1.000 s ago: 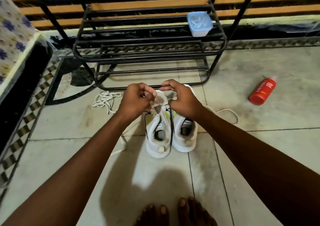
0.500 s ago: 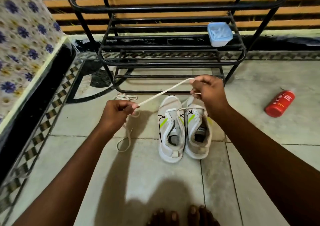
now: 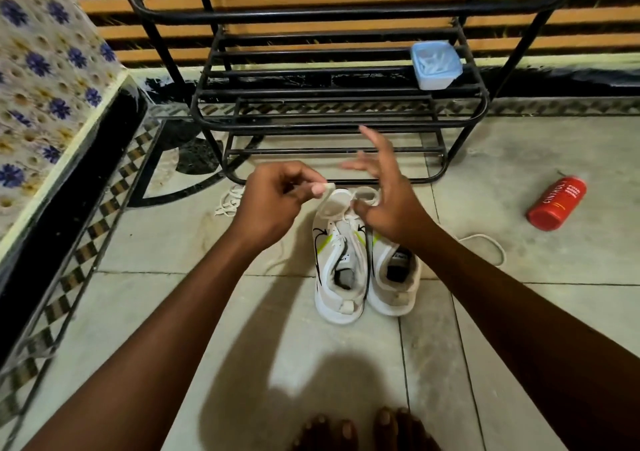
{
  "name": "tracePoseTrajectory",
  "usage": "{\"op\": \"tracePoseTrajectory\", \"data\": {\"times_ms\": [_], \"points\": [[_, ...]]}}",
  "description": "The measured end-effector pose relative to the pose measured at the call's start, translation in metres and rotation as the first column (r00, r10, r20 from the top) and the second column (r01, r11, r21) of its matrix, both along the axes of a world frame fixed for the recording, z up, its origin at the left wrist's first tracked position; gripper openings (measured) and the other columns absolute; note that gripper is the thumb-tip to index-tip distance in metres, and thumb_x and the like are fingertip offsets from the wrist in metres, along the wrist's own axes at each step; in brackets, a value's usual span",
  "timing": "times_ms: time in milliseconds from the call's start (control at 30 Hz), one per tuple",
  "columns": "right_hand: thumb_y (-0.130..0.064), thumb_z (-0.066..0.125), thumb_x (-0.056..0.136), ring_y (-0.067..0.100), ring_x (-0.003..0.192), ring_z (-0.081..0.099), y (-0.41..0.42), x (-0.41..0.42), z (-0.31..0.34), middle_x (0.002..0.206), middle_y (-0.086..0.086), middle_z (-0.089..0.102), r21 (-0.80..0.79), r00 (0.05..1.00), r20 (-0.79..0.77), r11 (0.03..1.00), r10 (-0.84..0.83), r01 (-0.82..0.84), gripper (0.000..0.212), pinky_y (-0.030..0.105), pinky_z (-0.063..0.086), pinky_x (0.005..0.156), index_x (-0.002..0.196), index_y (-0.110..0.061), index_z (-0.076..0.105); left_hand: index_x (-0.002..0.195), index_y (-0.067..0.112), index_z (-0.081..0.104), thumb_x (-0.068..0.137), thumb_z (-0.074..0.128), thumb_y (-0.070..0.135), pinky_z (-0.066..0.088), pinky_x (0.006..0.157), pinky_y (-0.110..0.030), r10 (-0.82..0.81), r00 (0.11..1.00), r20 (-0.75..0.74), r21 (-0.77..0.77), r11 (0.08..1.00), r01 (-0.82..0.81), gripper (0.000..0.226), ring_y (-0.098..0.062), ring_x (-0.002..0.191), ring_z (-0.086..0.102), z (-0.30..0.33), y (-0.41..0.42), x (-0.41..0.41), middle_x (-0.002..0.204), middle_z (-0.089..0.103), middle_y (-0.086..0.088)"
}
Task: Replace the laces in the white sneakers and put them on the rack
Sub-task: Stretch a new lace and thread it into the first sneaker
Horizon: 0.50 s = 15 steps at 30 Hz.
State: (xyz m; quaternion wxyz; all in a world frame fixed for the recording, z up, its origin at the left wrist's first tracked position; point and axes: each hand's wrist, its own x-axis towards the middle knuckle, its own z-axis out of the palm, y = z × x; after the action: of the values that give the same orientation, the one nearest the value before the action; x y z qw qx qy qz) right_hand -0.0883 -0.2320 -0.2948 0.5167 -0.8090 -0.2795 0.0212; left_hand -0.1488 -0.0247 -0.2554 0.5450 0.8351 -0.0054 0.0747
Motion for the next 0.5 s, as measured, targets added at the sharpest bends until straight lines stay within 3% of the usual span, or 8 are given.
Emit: {"op": "tracePoseTrajectory", "data": {"times_ms": [67, 133, 167, 233, 333, 400, 500], "points": [[-0.004, 0.076, 0.086, 0.021, 0.110, 0.069, 0.005, 0.001, 0.005, 0.104, 0.005, 0.076, 0.160, 0.962, -0.231, 0.981, 0.146, -0.110, 0.077, 0.043, 0.050, 0.099, 0.149, -0.025, 0.037, 0.092, 0.002, 0.078, 0.092, 0.075, 0.003, 0.043, 0.061, -0.010, -0.021, 1.000, 0.003, -0.021, 1.000, 0.021, 0.003, 0.003, 0.058, 0.057, 0.004, -0.010, 0.006, 0.070, 0.069, 0.005], [-0.004, 0.069, 0.094, 0.037, 0.075, 0.070, 0.005, 0.005, 0.007, 0.077, 0.015, 0.071, 0.224, 0.928, -0.323, 0.967, 0.187, -0.117, 0.034, 0.050, 0.055, 0.076, 0.127, -0.003, 0.059, 0.093, 0.004, 0.078, 0.091, 0.076, 0.004, 0.044, 0.062, -0.012, -0.009, 1.000, 0.008, -0.038, 0.999, 0.009, 0.002, 0.000, 0.062, 0.058, 0.003, -0.011, 0.008, 0.073, 0.070, -0.003], [-0.004, 0.063, 0.098, 0.034, 0.065, 0.066, 0.002, 0.007, 0.005, 0.069, 0.014, 0.066, 0.207, 0.939, -0.303, 0.973, 0.162, -0.101, 0.018, 0.047, 0.055, 0.068, 0.114, 0.004, 0.065, 0.092, 0.006, 0.078, 0.091, 0.077, 0.005, 0.045, 0.062, -0.014, 0.008, 1.000, 0.009, -0.042, 0.999, -0.007, 0.002, -0.003, 0.065, 0.060, 0.001, -0.009, 0.008, 0.074, 0.071, -0.006], [-0.006, 0.055, 0.102, 0.017, 0.058, 0.057, -0.010, 0.014, -0.002, 0.063, 0.001, 0.058, 0.167, 0.967, -0.256, 0.986, 0.019, 0.025, 0.019, 0.037, 0.051, 0.060, 0.099, 0.004, 0.069, 0.091, 0.009, 0.078, 0.090, 0.077, 0.006, 0.052, 0.064, -0.025, 0.050, 0.999, 0.009, -0.016, 0.999, -0.049, 0.003, -0.011, 0.070, 0.064, -0.007, -0.001, 0.008, 0.077, 0.073, -0.002], [-0.013, 0.054, 0.100, 0.010, 0.061, 0.056, -0.036, 0.025, -0.010, 0.063, -0.010, 0.058, 0.033, 0.947, -0.044, 0.947, -0.317, 0.319, 0.021, 0.034, 0.048, 0.065, 0.090, -0.008, 0.072, 0.085, 0.017, 0.080, 0.089, 0.077, 0.010, 0.057, 0.081, -0.046, 0.155, 0.987, -0.042, 0.076, 0.986, -0.151, 0.009, -0.032, 0.083, 0.071, -0.030, 0.018, 0.006, 0.079, 0.077, 0.003], [-0.010, 0.055, 0.097, 0.016, 0.068, 0.061, -0.053, 0.031, -0.015, 0.068, -0.012, 0.063, -0.015, 0.878, 0.092, 0.881, -0.469, 0.472, 0.020, 0.034, 0.048, 0.074, 0.089, -0.009, 0.073, 0.077, 0.026, 0.078, 0.089, 0.078, 0.016, 0.056, 0.081, -0.044, 0.242, 0.967, -0.080, 0.156, 0.961, -0.228, 0.015, -0.030, 0.083, 0.072, -0.046, 0.029, 0.004, 0.079, 0.077, 0.006], [-0.005, 0.055, 0.094, 0.025, 0.069, 0.062, -0.071, 0.036, -0.019, 0.074, 0.005, 0.069, -0.070, 0.770, 0.295, 0.791, -0.565, 0.608, 0.018, 0.026, 0.033, 0.067, 0.087, -0.005, 0.071, 0.073, 0.028, 0.076, 0.090, 0.077, 0.015, 0.052, 0.070, -0.020, 0.342, 0.932, -0.119, 0.253, 0.918, -0.304, 0.021, -0.018, 0.083, 0.072, -0.063, 0.041, 0.000, 0.083, 0.078, 0.006]]}}
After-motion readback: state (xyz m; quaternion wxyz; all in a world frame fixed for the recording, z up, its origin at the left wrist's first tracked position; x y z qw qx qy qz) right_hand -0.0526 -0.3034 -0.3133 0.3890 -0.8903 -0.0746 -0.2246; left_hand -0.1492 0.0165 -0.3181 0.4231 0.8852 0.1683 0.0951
